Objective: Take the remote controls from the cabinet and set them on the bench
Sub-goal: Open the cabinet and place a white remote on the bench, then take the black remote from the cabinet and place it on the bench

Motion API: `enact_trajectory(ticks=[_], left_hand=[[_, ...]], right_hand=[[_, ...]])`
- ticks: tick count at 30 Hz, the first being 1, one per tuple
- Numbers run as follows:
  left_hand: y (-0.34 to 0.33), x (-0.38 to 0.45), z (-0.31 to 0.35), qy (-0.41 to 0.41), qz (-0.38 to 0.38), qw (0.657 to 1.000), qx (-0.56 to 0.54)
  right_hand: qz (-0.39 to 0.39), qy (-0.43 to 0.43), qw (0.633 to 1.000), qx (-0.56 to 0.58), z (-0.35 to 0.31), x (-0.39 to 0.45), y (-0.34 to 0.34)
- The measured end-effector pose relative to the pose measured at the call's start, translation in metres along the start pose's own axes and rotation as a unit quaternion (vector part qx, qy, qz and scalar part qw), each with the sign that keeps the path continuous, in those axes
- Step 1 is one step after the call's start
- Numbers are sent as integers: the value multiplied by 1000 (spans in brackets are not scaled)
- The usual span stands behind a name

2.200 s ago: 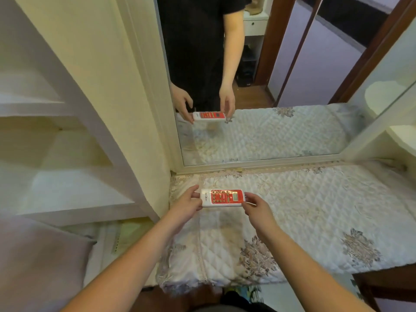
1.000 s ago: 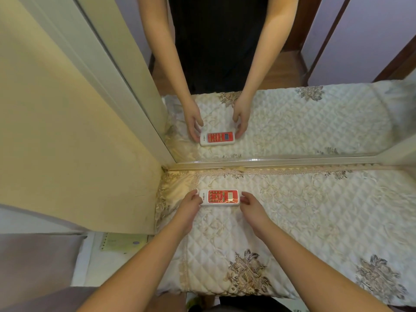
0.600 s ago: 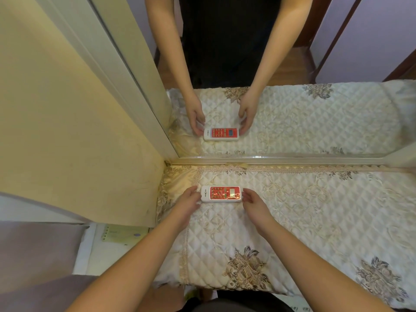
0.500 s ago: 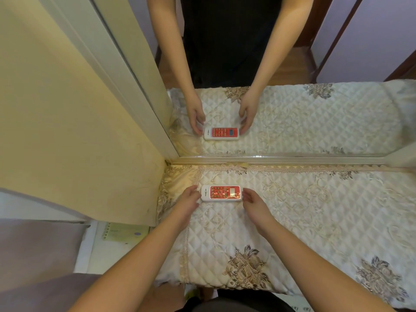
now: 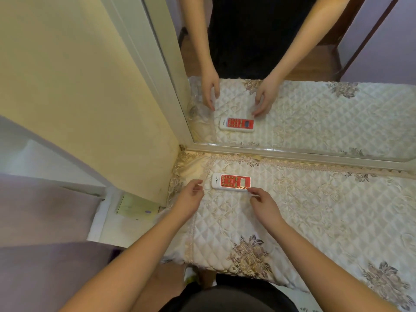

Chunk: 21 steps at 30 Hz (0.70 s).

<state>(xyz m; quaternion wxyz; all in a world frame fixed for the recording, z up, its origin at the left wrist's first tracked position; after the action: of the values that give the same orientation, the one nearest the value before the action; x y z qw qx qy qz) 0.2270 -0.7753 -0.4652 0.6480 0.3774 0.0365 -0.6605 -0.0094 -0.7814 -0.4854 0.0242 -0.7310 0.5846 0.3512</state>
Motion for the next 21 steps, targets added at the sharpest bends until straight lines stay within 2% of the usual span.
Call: enact_trajectory(ticks=[6, 13, 18, 21], left_hand=[[13, -28, -16, -2, 5, 1000, 31], [23, -58, -27, -39, -25, 982, 185], [24, -69, -33, -104, -53, 945, 305], [23, -71, -36, -144, -63, 911, 382]], right_hand=[[-48, 38, 997, -56, -10, 1, -17], [-61, 75, 990, -100, -14, -16, -32], [-61, 100, 981, -154, -10, -41, -47], [-43, 128, 952, -276, -4, -59, -56]])
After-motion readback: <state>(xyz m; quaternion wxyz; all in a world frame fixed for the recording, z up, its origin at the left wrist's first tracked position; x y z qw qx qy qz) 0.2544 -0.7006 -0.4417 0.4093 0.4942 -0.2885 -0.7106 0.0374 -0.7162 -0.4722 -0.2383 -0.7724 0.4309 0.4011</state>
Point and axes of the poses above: each hand's wrist, its own x-axis towards the middle knuckle, its own y-axis out of the back of the hand, z = x × y, the point moved 4 cm from there along x, towards the middle knuckle, and after that the axes turned 5 degrees about -z, right-handed, at the moved point
